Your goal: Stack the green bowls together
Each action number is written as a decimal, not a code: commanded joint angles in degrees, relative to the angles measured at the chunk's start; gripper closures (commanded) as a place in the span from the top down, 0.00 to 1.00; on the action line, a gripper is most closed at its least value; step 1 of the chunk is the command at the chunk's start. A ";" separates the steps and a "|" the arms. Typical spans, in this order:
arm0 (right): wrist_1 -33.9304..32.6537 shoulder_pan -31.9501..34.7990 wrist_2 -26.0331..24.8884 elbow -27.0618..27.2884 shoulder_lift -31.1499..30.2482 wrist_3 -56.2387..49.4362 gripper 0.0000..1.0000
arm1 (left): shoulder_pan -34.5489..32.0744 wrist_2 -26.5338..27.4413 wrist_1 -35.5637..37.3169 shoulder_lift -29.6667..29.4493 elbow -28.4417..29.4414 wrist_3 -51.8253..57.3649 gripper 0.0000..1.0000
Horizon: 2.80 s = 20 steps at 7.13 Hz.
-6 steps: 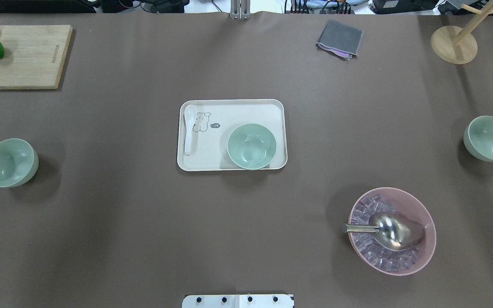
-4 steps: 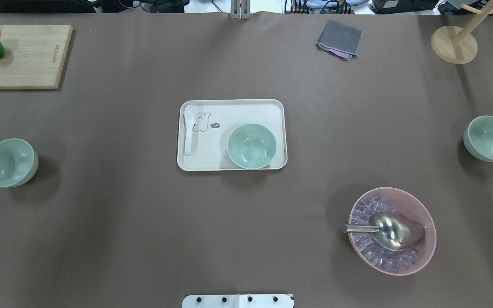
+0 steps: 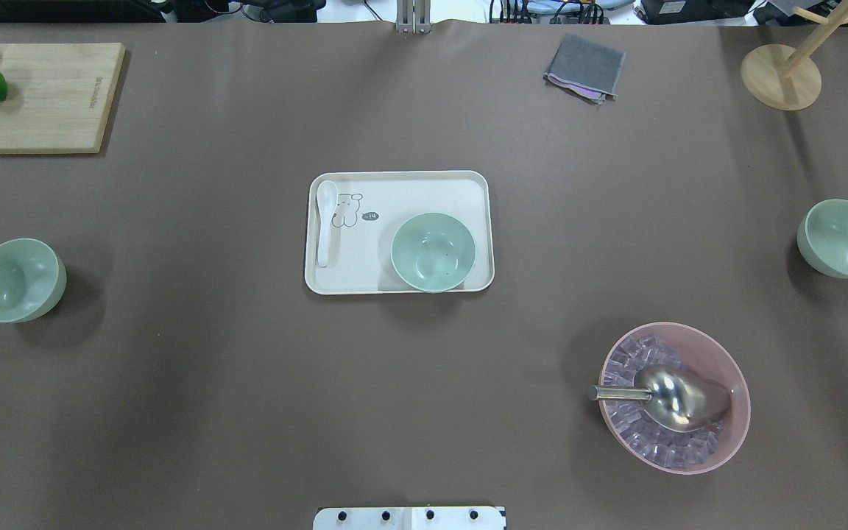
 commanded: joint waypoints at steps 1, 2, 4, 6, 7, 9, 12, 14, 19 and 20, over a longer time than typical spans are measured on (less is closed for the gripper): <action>4.67 -0.37 0.51 0.14 3.79 0.70 1.00 | 0.06 0.10 -9.91 -1.30 0.96 -0.85 0.99; 7.50 -0.37 0.25 -2.13 3.44 0.52 1.00 | 0.06 0.28 -19.11 -4.80 6.36 -0.95 0.99; 8.49 -0.29 0.33 -2.85 2.65 0.52 1.00 | 0.05 0.02 -24.29 -5.09 9.40 -0.77 0.99; 8.49 -1.16 0.68 -2.76 3.78 0.79 1.00 | 1.27 0.28 -31.63 -6.23 10.61 -1.82 0.99; 8.49 -3.95 0.77 -3.37 5.53 4.70 1.00 | 7.29 0.37 -32.38 -8.24 12.63 -3.05 0.99; 8.67 -11.68 -0.45 -3.55 7.48 15.09 1.00 | 11.30 0.55 -33.09 -8.26 15.72 -11.47 0.99; 11.02 -13.65 -3.53 -5.30 7.40 19.33 0.98 | 15.84 0.55 -35.18 -7.12 16.61 -21.90 0.98; 14.37 -13.56 -3.53 -7.16 7.39 19.68 0.99 | 20.78 3.25 -43.68 -3.01 16.79 -31.42 0.95; 15.08 -13.56 -3.53 -7.07 6.87 19.86 0.99 | 25.36 5.82 -51.71 -1.32 21.35 -33.81 0.51; 15.69 -13.56 -3.53 -7.16 6.61 19.86 0.99 | 26.15 5.82 -52.33 -1.32 21.70 -33.82 0.43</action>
